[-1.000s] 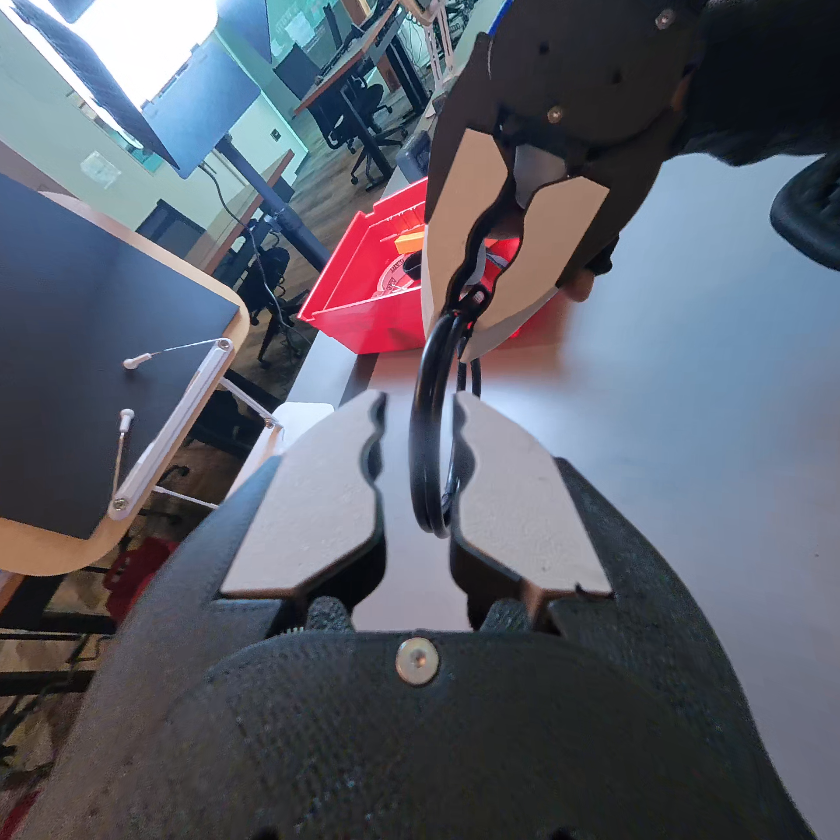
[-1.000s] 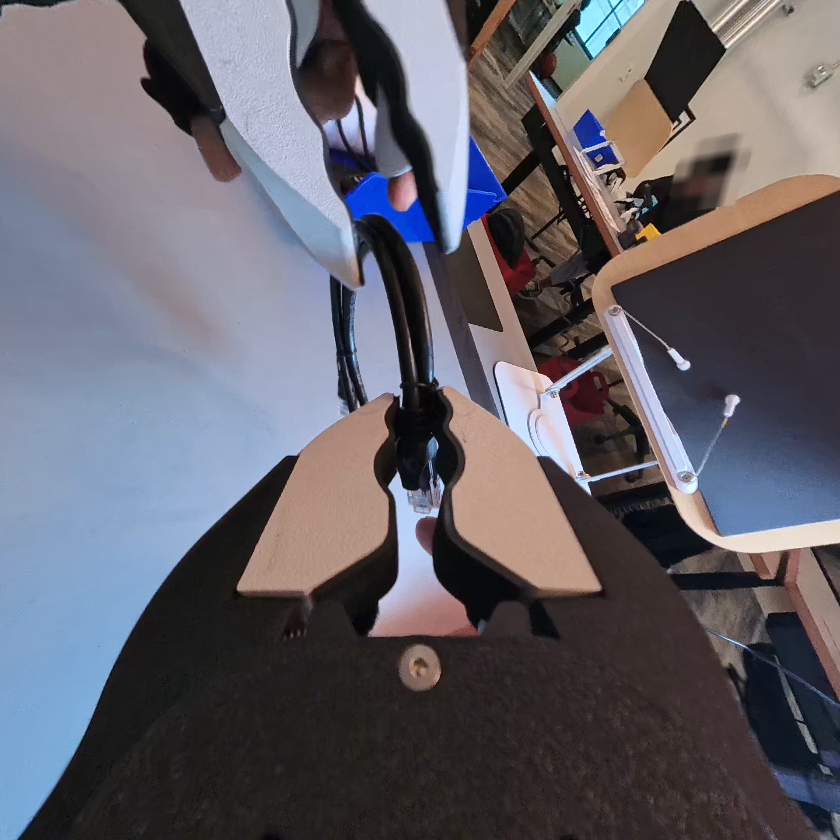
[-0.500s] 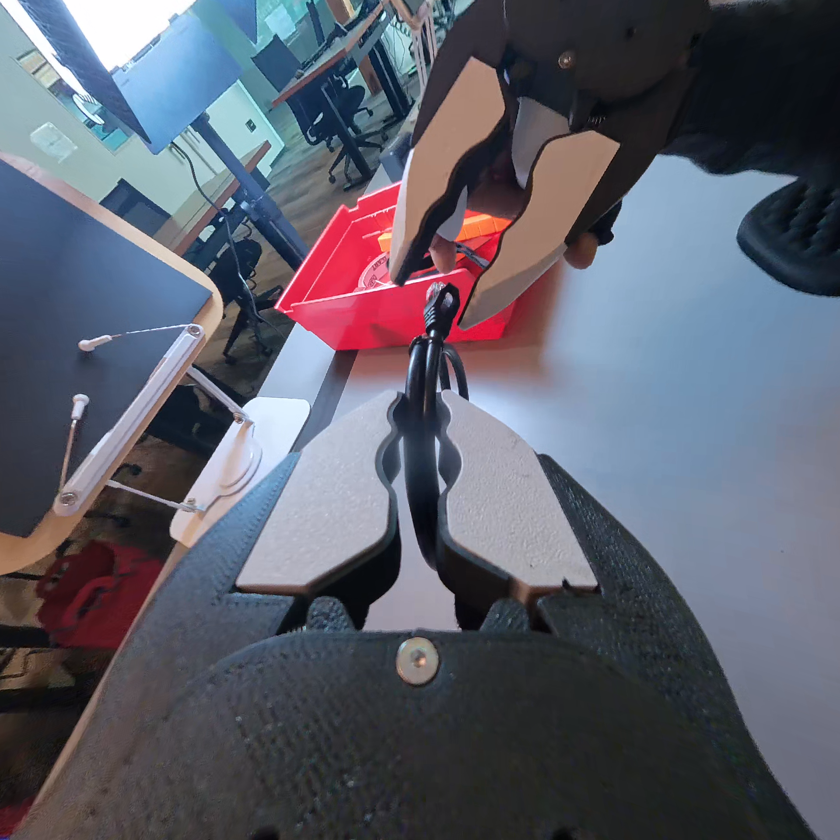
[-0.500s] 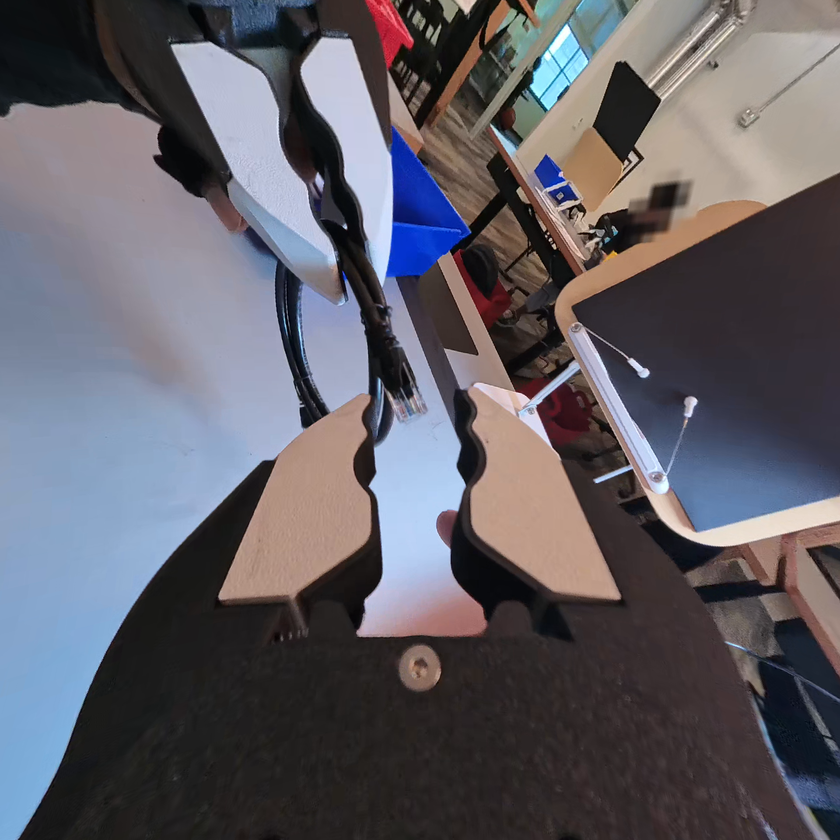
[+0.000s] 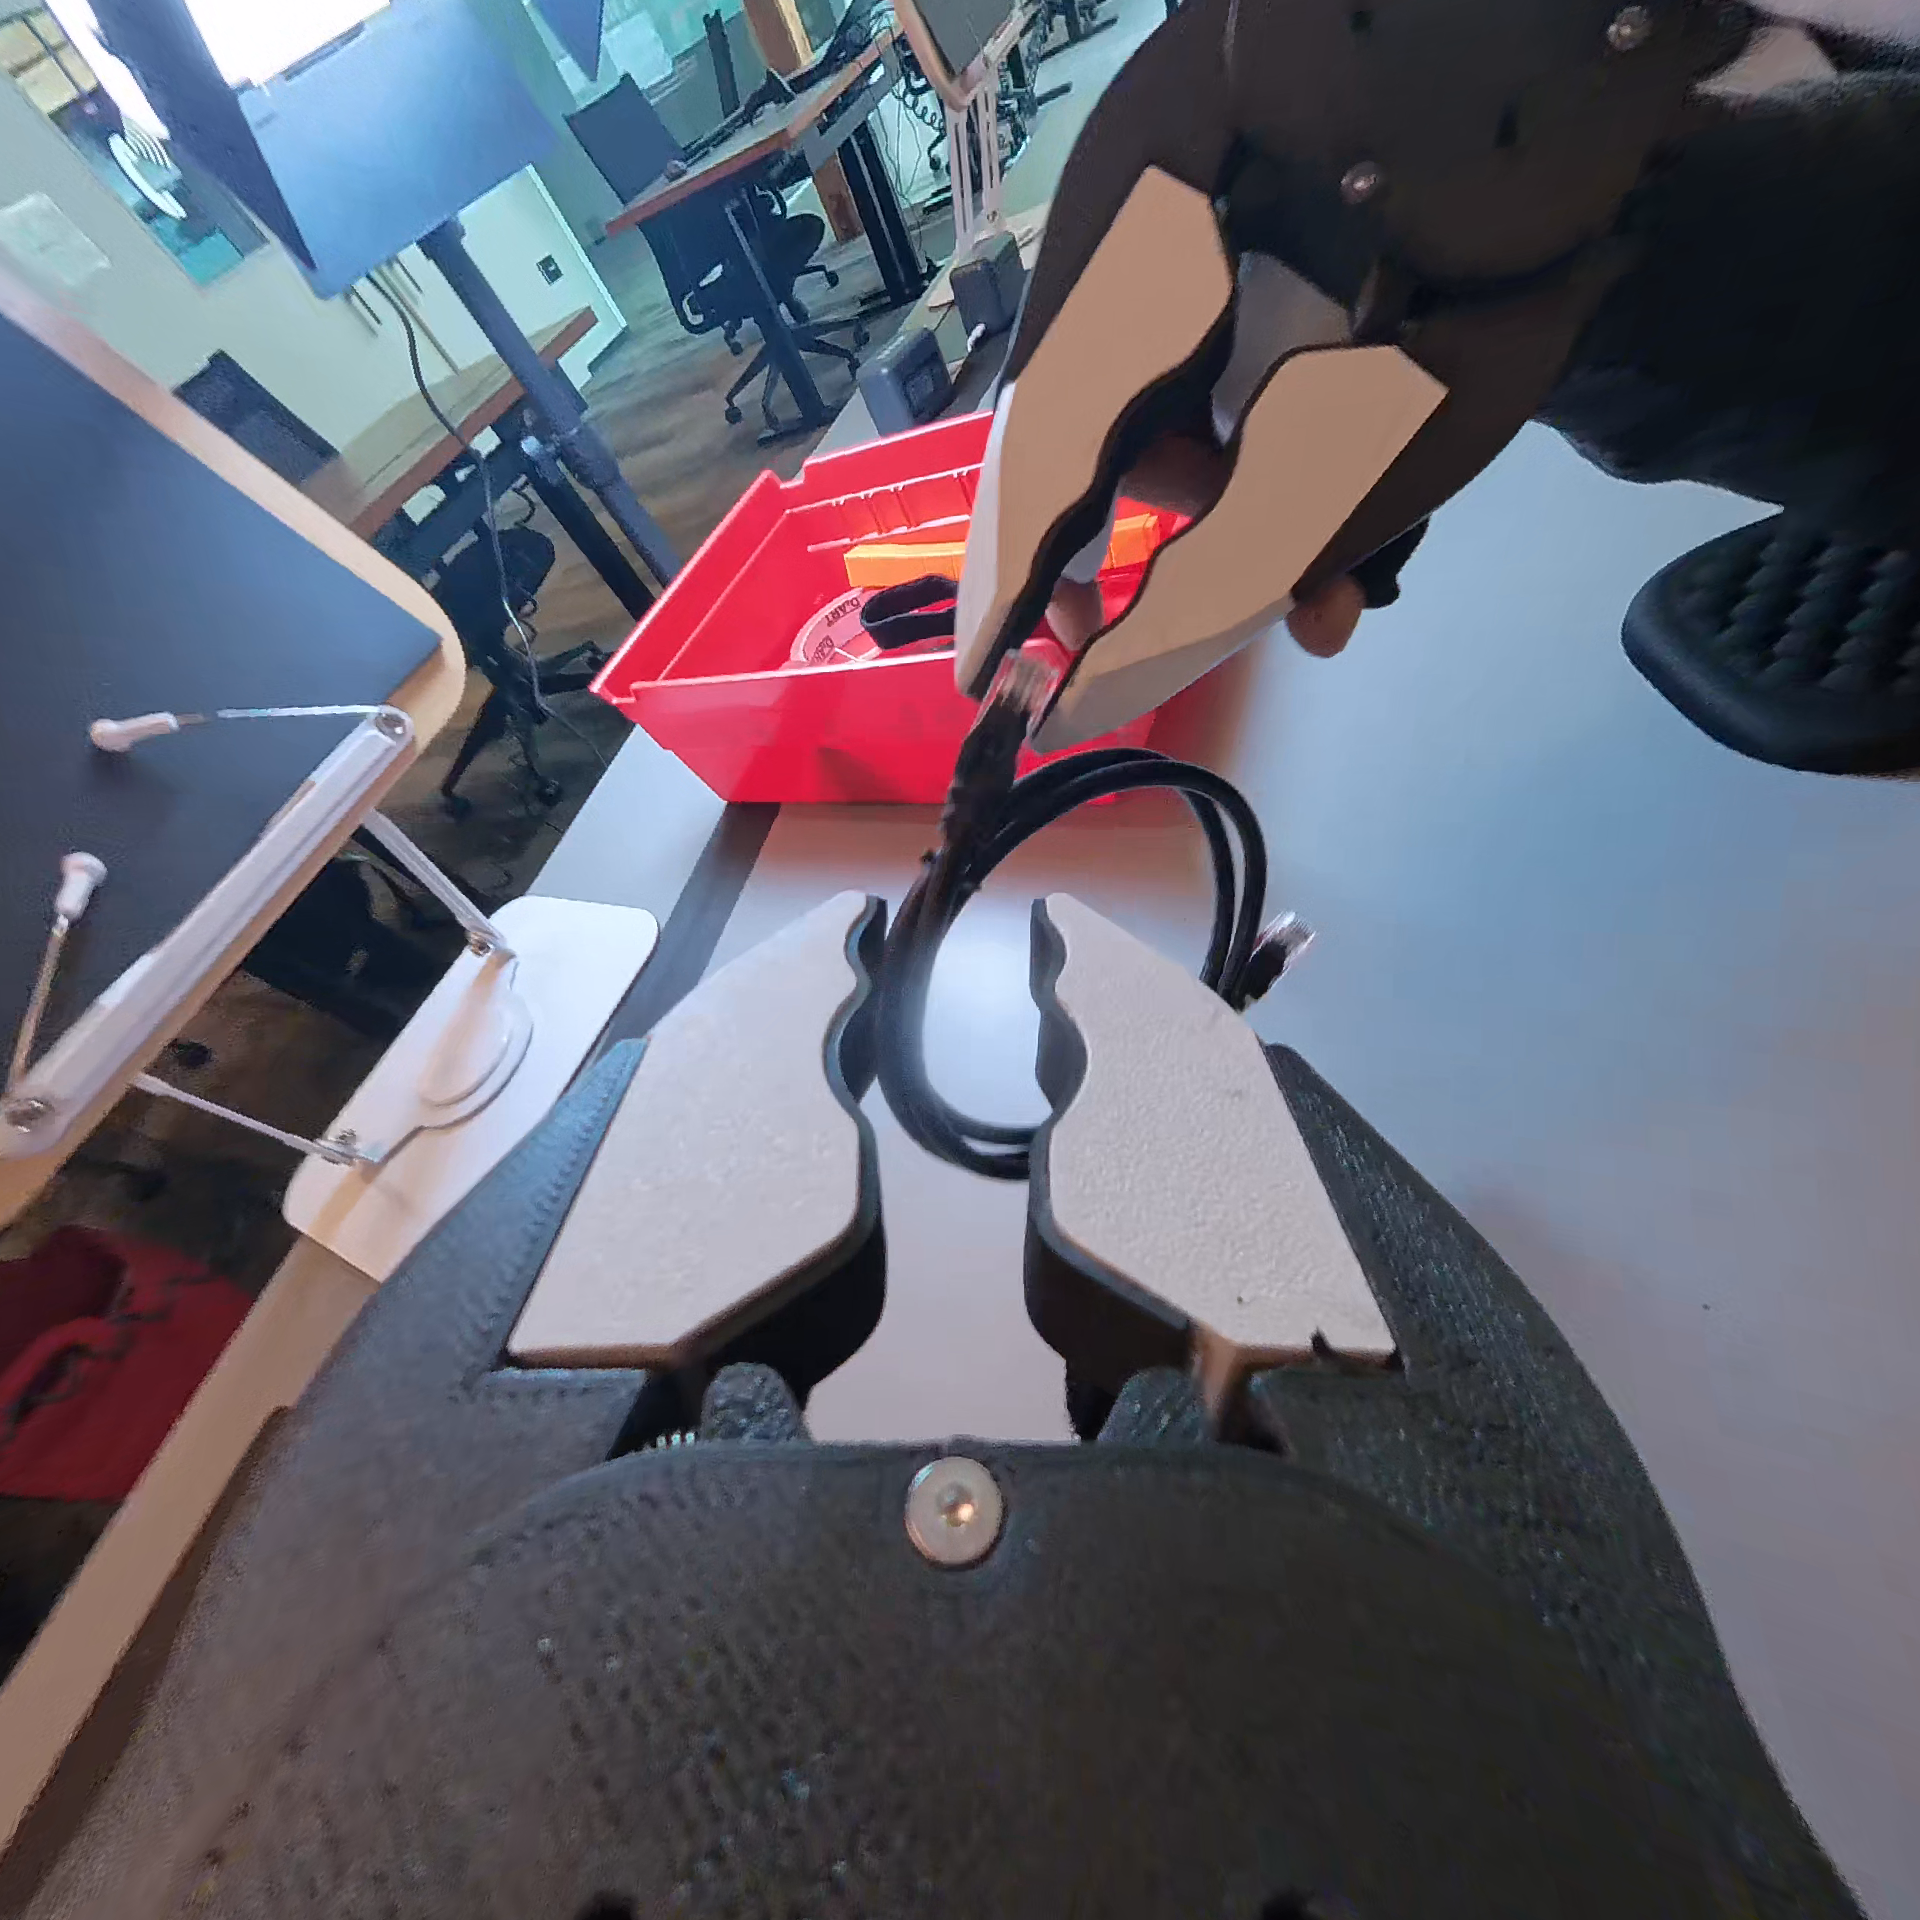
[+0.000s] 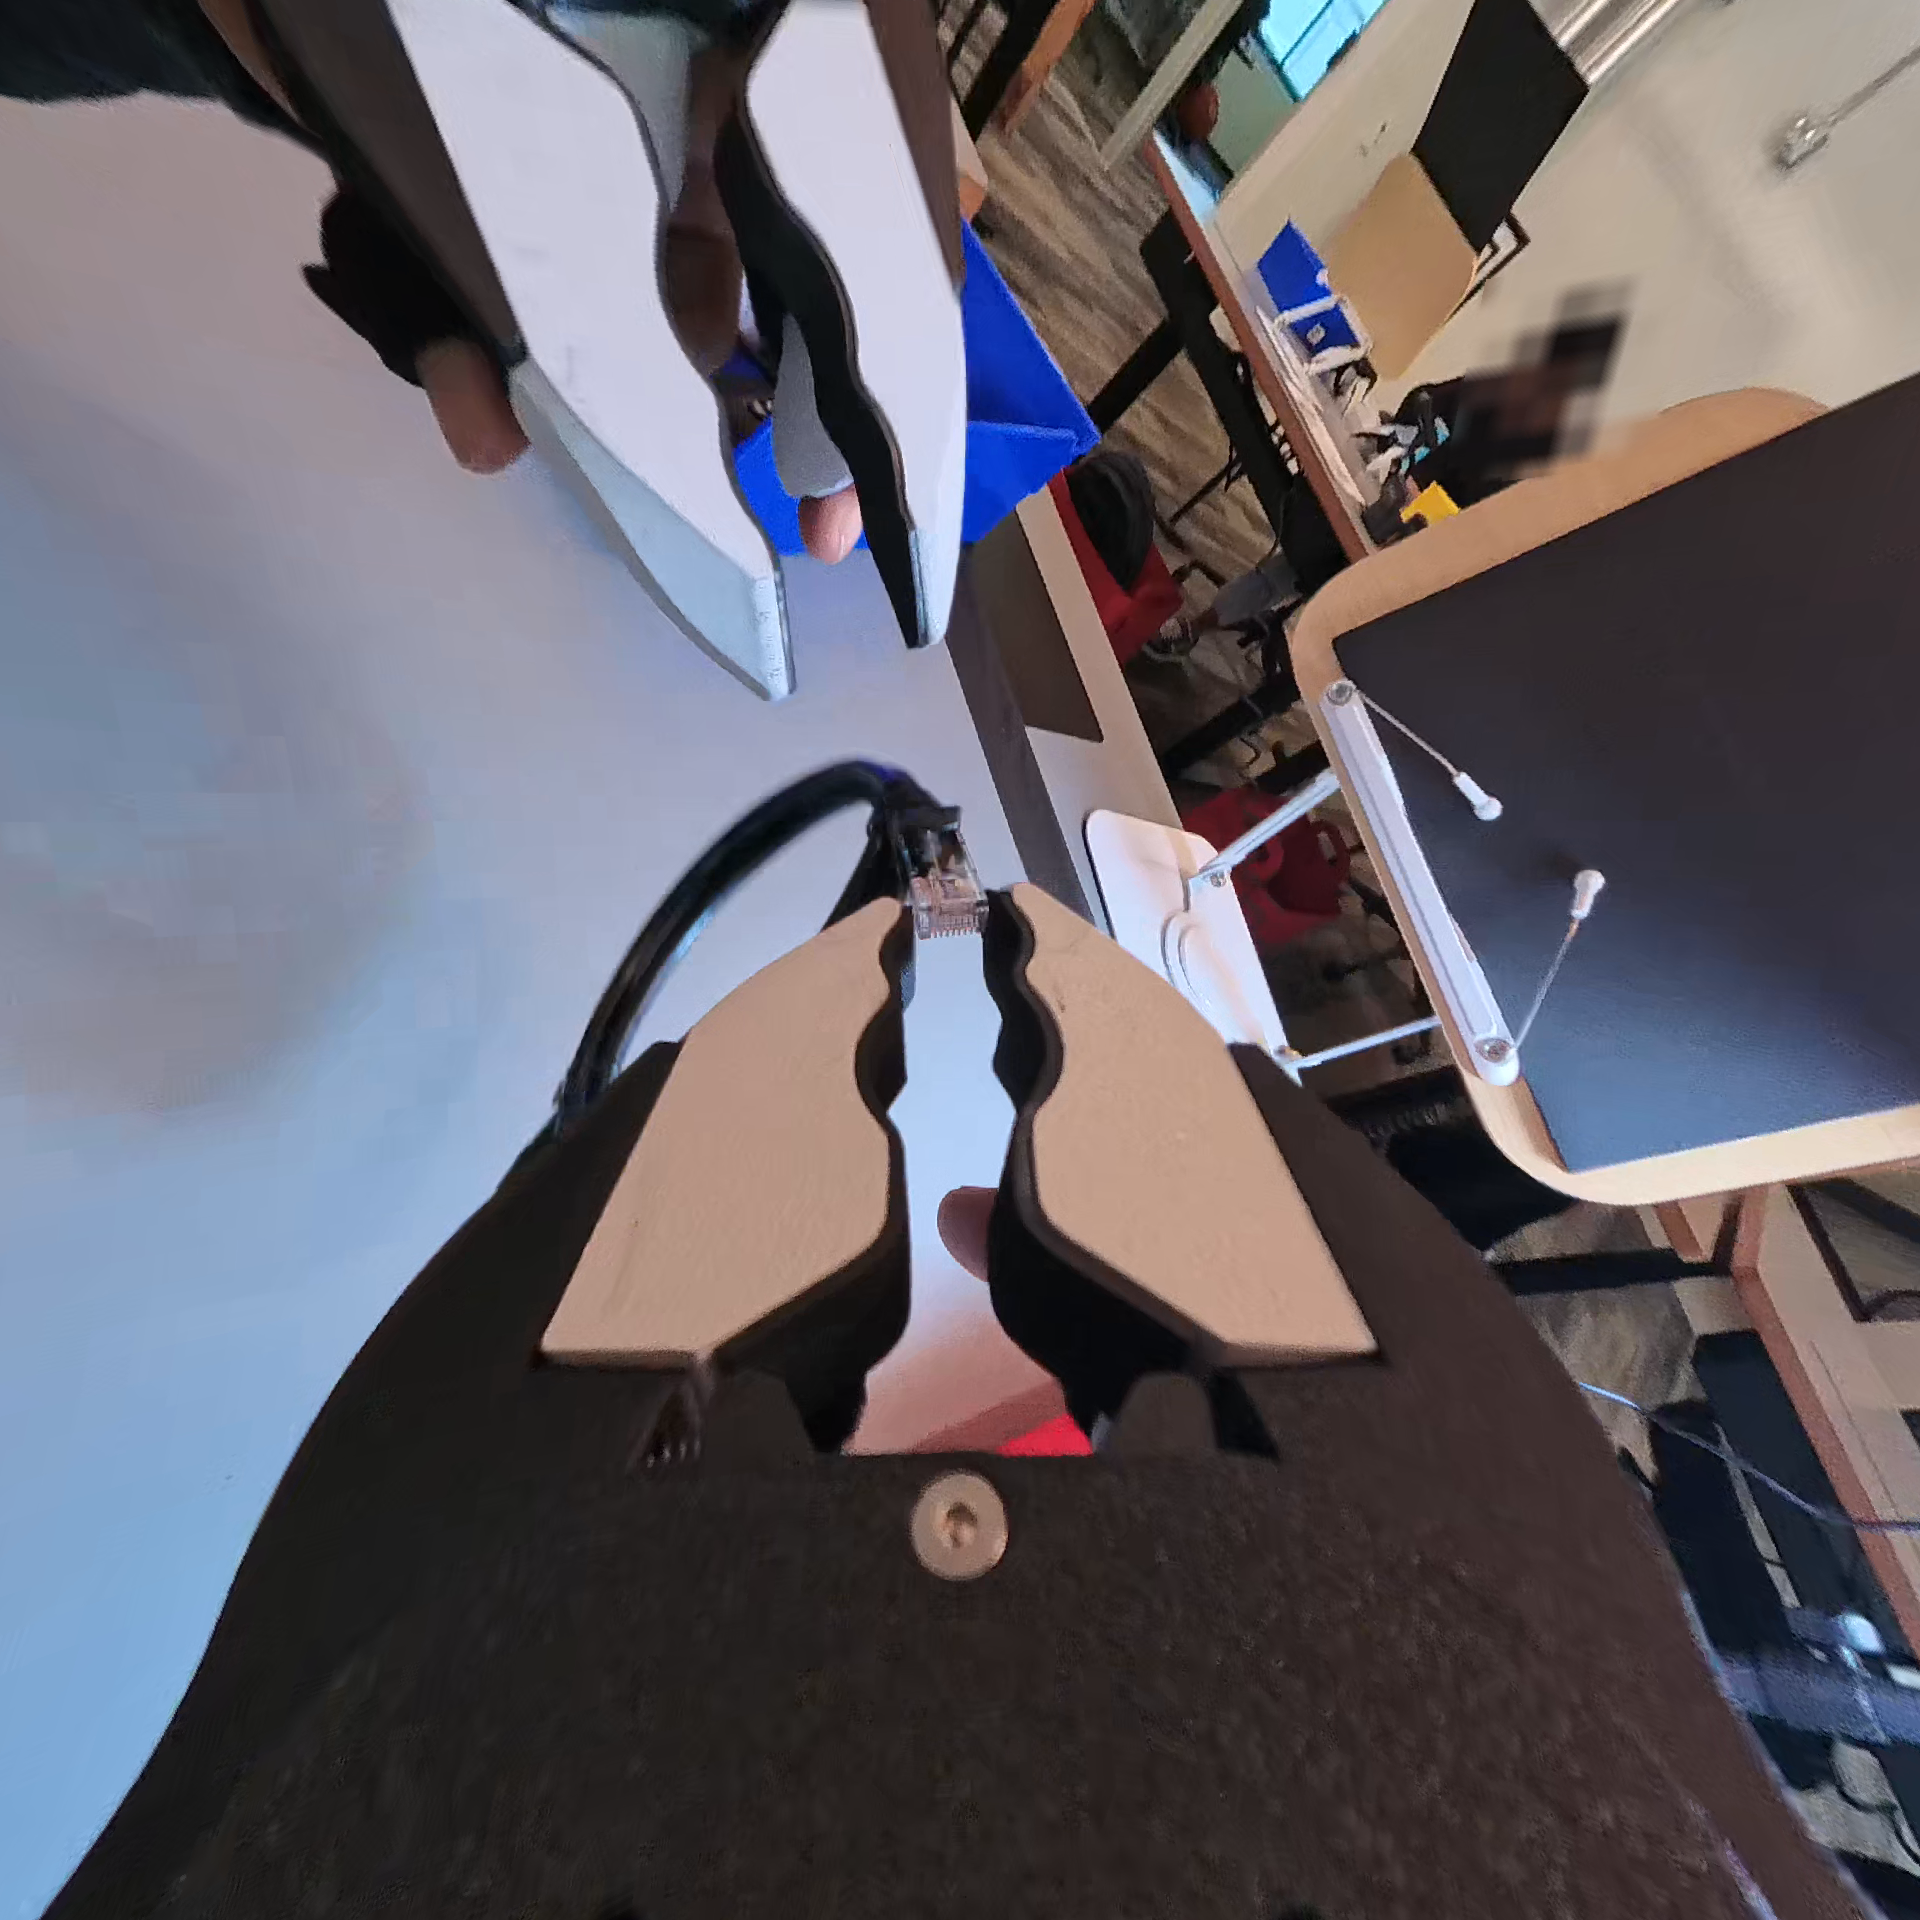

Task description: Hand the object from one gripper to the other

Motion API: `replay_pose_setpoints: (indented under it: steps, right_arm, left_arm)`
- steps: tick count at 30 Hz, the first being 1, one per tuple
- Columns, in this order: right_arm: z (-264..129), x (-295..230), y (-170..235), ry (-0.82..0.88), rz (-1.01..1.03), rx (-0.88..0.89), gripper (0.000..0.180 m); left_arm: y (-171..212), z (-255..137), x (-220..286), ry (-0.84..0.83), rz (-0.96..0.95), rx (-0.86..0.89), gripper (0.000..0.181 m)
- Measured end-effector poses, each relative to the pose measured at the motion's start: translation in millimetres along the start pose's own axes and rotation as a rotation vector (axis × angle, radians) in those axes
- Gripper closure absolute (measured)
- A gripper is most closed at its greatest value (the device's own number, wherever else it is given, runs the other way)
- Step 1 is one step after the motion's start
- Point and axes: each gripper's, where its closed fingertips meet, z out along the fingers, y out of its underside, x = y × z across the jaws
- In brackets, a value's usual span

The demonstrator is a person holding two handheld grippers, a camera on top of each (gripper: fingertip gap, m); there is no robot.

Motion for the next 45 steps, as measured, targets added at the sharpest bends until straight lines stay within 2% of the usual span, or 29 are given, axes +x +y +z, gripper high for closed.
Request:
replay_pose_setpoints:
  steps: [3,6,9,11,17,21,26,31,38,41,45]
  right_arm:
    - [4,-9,-1,-0.009,-0.056,-0.042,0.167]
    - [5,-21,-12,-0.052,-0.067,-0.010,0.167]
    - [3,-28,-20,-0.081,-0.080,0.018,0.167]
    - [1,-26,-24,-0.080,-0.060,0.043,0.167]
    - [-9,6,-37,0.078,0.055,0.112,0.163]
    - [-13,0,-59,0.063,0.138,0.153,0.163]
    - [18,-35,-59,-0.010,0.226,0.086,0.162]
    - [40,-40,-42,0.025,0.291,0.049,0.162]
    - [6,2,-53,0.131,0.324,0.128,0.166]
    - [-6,20,-43,0.202,0.294,0.079,0.160]
    - [1,22,-15,0.215,0.194,-0.068,0.162]
  left_arm:
    - [-3,4,10,-0.003,0.078,-0.042,0.157]
    - [6,11,14,-0.017,0.138,-0.105,0.157]
    - [8,12,20,0.016,0.148,-0.108,0.168]
    - [6,10,19,0.021,0.142,-0.096,0.168]
    - [5,3,-13,-0.096,-0.050,-0.084,0.169]
    - [11,-4,-41,-0.169,-0.294,-0.011,0.169]
    - [10,-9,-57,-0.178,-0.521,0.109,0.169]
    - [1,-14,-61,-0.137,-0.663,0.222,0.169]
    - [8,-12,-61,-0.122,-0.684,0.202,0.169]
    - [11,-8,-57,-0.131,-0.640,0.162,0.169]
    - [7,0,-46,-0.106,-0.617,0.143,0.169]
